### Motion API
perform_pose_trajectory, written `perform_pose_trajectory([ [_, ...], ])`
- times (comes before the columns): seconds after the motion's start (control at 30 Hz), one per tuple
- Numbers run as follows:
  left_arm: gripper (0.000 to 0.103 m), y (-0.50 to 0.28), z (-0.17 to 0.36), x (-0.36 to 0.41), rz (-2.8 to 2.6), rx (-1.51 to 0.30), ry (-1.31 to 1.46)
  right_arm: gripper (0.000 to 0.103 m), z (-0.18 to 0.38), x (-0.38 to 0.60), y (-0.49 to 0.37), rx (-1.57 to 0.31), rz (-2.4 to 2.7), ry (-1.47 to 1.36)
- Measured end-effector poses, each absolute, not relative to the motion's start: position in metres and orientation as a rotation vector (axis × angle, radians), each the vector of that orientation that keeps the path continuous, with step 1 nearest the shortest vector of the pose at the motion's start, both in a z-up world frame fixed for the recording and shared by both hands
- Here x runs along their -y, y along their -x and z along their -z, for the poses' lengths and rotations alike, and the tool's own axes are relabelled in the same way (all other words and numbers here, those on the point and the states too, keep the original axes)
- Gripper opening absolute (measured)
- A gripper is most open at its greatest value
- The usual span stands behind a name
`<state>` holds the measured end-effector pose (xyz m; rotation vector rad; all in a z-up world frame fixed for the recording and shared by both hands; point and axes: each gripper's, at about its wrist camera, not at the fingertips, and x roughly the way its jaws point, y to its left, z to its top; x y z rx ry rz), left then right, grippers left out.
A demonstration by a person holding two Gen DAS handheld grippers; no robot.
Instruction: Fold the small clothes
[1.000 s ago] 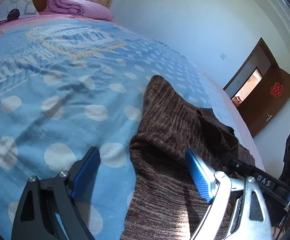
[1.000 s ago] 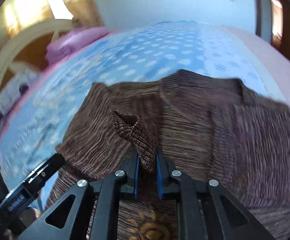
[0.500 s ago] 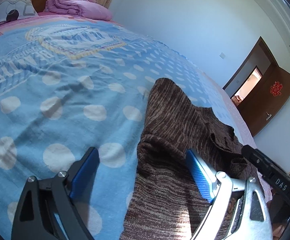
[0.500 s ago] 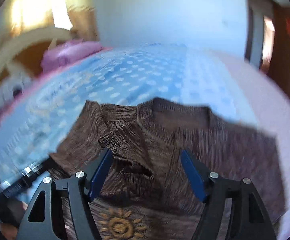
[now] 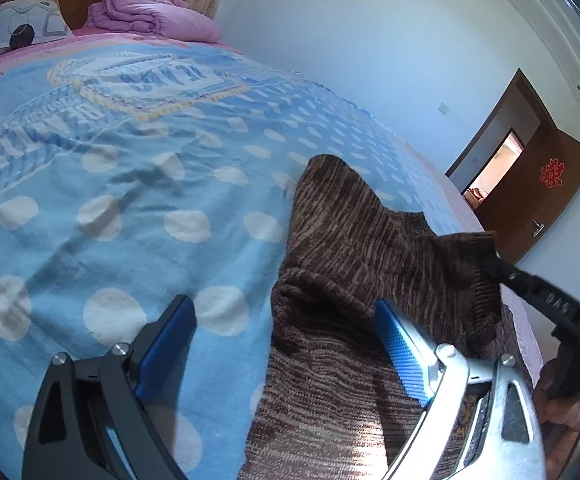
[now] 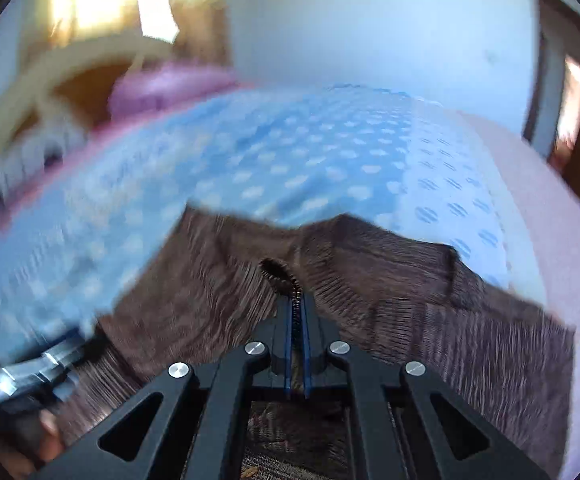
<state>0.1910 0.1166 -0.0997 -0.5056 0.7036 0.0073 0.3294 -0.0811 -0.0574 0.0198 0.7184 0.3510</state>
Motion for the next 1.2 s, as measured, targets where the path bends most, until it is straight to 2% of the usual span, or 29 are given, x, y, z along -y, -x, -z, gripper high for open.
perform_pose_trajectory([
  [0.07, 0.094, -0.191, 0.100, -0.116, -0.010, -0.706, 0.501, 0.003, 0.059, 0.117, -0.332, -0.702, -0.318, -0.191],
  [0.2, 0.094, -0.191, 0.100, -0.116, -0.011, -0.706, 0.499, 0.003, 0.095, 0.153, -0.346, -0.776, -0.252, -0.331],
  [0.33, 0.094, -0.191, 0.100, -0.117, -0.011, -0.706, 0.498, 0.003, 0.111, 0.156, -0.355, -0.815, -0.250, -0.360],
  [0.6, 0.095, -0.192, 0.100, -0.117, -0.009, -0.707, 0.494, 0.008, 0.097, 0.182, -0.327, -0.826, -0.173, -0.412],
  [0.63, 0.095, -0.192, 0.100, -0.117, -0.010, -0.707, 0.494, 0.011, 0.095, 0.183, -0.317, -0.838, -0.196, -0.432],
  [0.67, 0.095, -0.192, 0.100, -0.117, -0.010, -0.708, 0.494, 0.028, 0.094, 0.182, -0.307, -0.843, -0.220, -0.445],
  [0.7, 0.095, -0.192, 0.100, -0.117, -0.010, -0.708, 0.494, 0.050, 0.093, 0.180, -0.296, -0.841, -0.241, -0.453],
  [0.73, 0.095, -0.193, 0.100, -0.117, -0.010, -0.708, 0.493, 0.057, 0.092, 0.177, -0.285, -0.831, -0.256, -0.454],
  [0.83, 0.095, -0.193, 0.100, -0.117, -0.011, -0.709, 0.491, 0.059, 0.091, 0.159, -0.266, -0.806, -0.306, -0.401],
  [0.87, 0.095, -0.193, 0.100, -0.117, -0.011, -0.710, 0.489, 0.051, 0.094, 0.150, -0.266, -0.822, -0.292, -0.341],
  [0.9, 0.095, -0.194, 0.100, -0.117, -0.012, -0.711, 0.488, 0.026, 0.097, 0.141, -0.268, -0.847, -0.265, -0.274],
  [0.93, 0.095, -0.193, 0.100, -0.116, -0.012, -0.712, 0.487, 0.018, 0.102, 0.132, -0.270, -0.877, -0.263, -0.224],
  [1.1, 0.096, -0.193, 0.100, -0.116, -0.013, -0.711, 0.487, 0.004, 0.106, 0.133, -0.272, -0.895, -0.236, -0.194],
  [1.17, 0.096, -0.193, 0.100, -0.116, -0.013, -0.711, 0.488, 0.004, 0.100, 0.134, -0.267, -0.873, -0.216, -0.165],
  [1.2, 0.096, -0.193, 0.100, -0.116, -0.012, -0.710, 0.488, 0.000, 0.097, 0.135, -0.266, -0.861, -0.202, -0.141],
])
